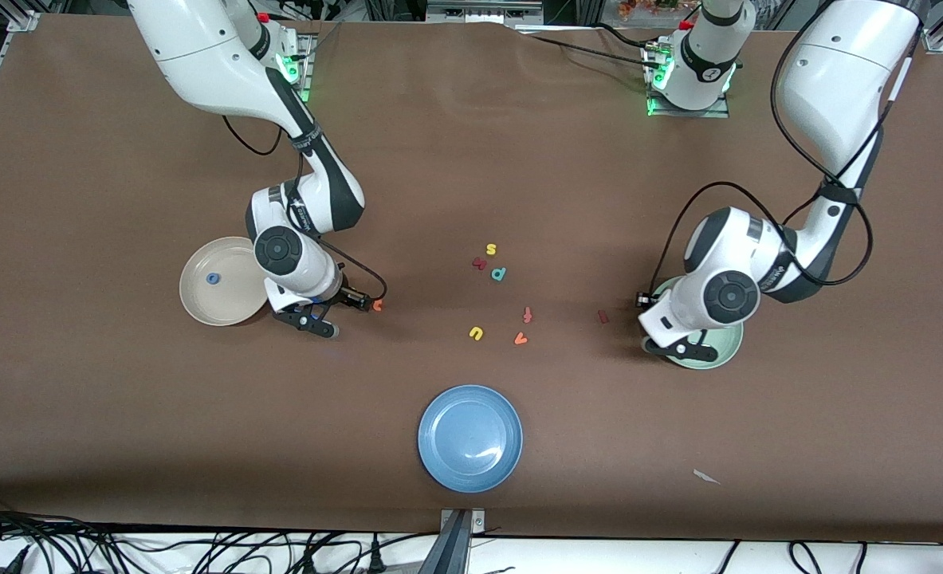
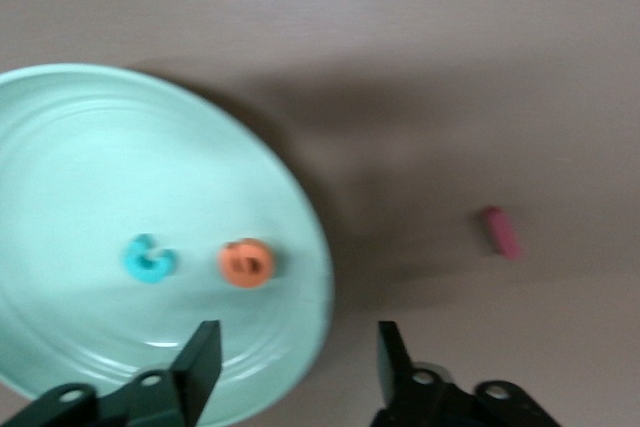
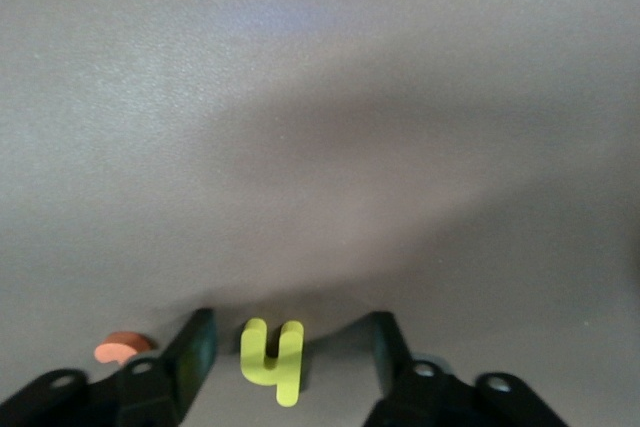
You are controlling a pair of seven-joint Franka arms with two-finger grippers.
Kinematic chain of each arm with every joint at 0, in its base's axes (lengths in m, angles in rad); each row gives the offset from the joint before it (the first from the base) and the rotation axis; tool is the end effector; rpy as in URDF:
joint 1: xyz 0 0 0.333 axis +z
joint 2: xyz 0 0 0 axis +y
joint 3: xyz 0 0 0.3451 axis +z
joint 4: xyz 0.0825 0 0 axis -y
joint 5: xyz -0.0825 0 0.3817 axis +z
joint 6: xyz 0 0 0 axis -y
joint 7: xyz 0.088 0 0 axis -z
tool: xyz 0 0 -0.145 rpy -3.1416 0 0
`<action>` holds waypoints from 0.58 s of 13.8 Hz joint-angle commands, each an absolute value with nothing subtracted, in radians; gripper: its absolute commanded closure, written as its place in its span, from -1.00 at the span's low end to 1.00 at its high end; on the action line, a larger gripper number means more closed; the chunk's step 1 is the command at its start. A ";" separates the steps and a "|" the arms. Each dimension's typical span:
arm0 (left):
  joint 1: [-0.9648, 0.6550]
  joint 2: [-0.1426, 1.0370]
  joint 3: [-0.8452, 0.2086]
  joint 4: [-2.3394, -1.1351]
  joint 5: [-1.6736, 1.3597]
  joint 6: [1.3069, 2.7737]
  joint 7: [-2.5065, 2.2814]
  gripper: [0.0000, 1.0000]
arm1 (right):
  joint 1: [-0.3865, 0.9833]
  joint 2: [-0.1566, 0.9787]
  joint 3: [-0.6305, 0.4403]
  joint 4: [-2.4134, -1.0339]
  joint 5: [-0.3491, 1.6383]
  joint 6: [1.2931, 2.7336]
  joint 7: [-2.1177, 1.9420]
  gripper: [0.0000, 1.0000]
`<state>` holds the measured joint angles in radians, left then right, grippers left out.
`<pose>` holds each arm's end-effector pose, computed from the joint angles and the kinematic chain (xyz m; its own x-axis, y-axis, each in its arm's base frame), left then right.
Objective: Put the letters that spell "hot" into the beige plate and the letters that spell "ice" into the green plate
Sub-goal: 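Release the orange letter onto the green plate with the left gripper, then grasp the pink stick with the left gripper while the right gripper grasps 4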
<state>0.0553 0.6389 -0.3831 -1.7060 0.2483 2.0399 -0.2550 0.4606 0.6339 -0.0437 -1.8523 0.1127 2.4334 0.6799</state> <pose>0.6268 -0.1706 0.2114 0.9550 -0.1646 -0.2466 -0.1758 -0.9841 -0.0241 0.5920 0.2667 0.1608 0.9397 -0.3353 -0.0682 -0.3360 -0.9418 0.0000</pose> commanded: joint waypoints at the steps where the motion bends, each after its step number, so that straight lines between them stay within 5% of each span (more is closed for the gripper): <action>1: -0.015 0.655 -0.396 -1.637 0.240 2.034 -0.306 -1.00 | 0.469 0.632 -0.046 -1.873 0.126 2.441 0.686 -0.09; 6: -0.063 0.745 -0.391 -1.583 0.201 2.077 -0.598 -1.00 | 0.469 0.632 -0.046 -1.873 0.126 2.441 0.680 0.77; 8: -0.058 0.767 -0.382 -1.578 0.206 2.089 -0.586 -0.91 | 0.469 0.632 -0.046 -1.871 0.126 2.430 0.678 0.80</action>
<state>-0.0646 0.7209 -0.3904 -1.6292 0.2126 2.0840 -0.5776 0.4617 0.6266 -0.0442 -1.8525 0.1127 2.4293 0.6799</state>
